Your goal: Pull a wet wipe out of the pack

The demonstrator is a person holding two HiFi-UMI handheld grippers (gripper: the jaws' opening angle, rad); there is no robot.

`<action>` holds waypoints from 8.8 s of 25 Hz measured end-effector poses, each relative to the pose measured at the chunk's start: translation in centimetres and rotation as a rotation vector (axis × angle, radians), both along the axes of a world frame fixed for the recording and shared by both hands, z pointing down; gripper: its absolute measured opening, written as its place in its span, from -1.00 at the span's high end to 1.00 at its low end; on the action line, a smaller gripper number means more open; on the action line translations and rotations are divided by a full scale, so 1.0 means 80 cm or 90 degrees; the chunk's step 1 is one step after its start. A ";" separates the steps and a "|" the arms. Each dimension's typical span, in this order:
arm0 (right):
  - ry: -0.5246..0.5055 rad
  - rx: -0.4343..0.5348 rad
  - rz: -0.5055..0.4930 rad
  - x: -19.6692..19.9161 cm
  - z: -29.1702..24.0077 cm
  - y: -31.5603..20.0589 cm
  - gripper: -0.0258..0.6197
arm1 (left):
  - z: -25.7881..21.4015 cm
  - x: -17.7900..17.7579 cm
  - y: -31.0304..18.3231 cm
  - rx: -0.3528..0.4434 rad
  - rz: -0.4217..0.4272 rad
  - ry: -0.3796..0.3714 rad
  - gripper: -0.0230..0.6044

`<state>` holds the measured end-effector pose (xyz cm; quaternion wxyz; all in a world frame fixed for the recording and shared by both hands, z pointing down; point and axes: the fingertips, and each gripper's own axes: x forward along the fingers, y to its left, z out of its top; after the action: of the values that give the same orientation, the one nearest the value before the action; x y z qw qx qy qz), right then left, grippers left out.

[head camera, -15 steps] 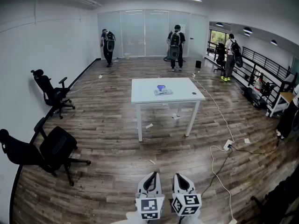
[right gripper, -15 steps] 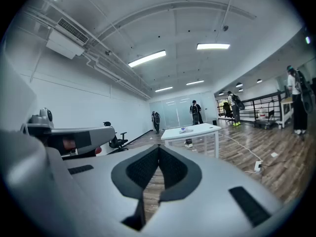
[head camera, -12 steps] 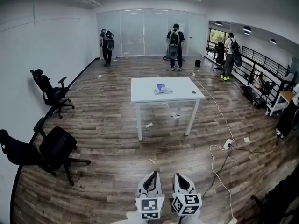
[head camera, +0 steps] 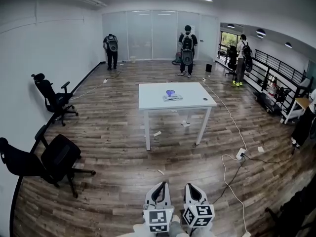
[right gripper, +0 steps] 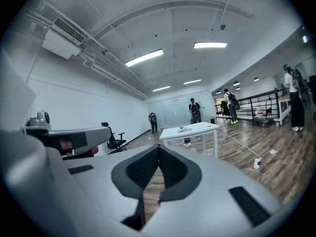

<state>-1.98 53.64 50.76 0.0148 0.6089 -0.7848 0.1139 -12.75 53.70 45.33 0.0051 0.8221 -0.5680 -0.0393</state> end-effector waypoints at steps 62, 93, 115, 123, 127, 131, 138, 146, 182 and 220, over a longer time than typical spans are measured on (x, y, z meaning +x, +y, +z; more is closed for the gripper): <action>-0.040 -0.013 -0.028 0.069 -0.001 -0.290 0.89 | 0.004 0.066 -0.275 -0.012 -0.046 -0.035 0.89; -0.046 -0.048 -0.037 0.133 0.018 -0.482 0.89 | 0.020 0.129 -0.471 -0.041 -0.056 -0.041 0.89; -0.057 -0.050 -0.024 0.153 0.018 -0.513 0.89 | 0.014 0.151 -0.511 -0.042 -0.041 -0.042 0.89; -0.061 -0.047 -0.006 0.165 0.016 -0.521 0.89 | 0.010 0.155 -0.522 -0.042 -0.032 -0.037 0.89; -0.059 -0.045 -0.001 0.168 0.019 -0.524 0.89 | 0.009 0.155 -0.527 -0.036 -0.030 -0.035 0.89; -0.059 -0.044 -0.002 0.164 0.021 -0.531 0.89 | 0.010 0.150 -0.534 -0.032 -0.031 -0.035 0.89; -0.051 -0.037 -0.012 0.155 0.019 -0.557 0.89 | 0.011 0.147 -0.563 -0.027 -0.031 -0.028 0.89; -0.050 -0.038 0.001 0.157 0.022 -0.601 0.89 | 0.013 0.148 -0.611 -0.027 -0.023 -0.023 0.89; -0.032 -0.059 0.014 0.133 0.021 -0.811 0.89 | 0.013 0.122 -0.830 -0.044 -0.011 0.001 0.89; -0.032 -0.071 0.034 0.119 0.035 -0.925 0.89 | 0.028 0.095 -0.950 -0.060 -0.011 -0.002 0.89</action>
<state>7.56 -20.38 53.53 0.0261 0.6246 -0.7610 0.1733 -5.14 -22.30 47.59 0.0425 0.8162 -0.5762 -0.0113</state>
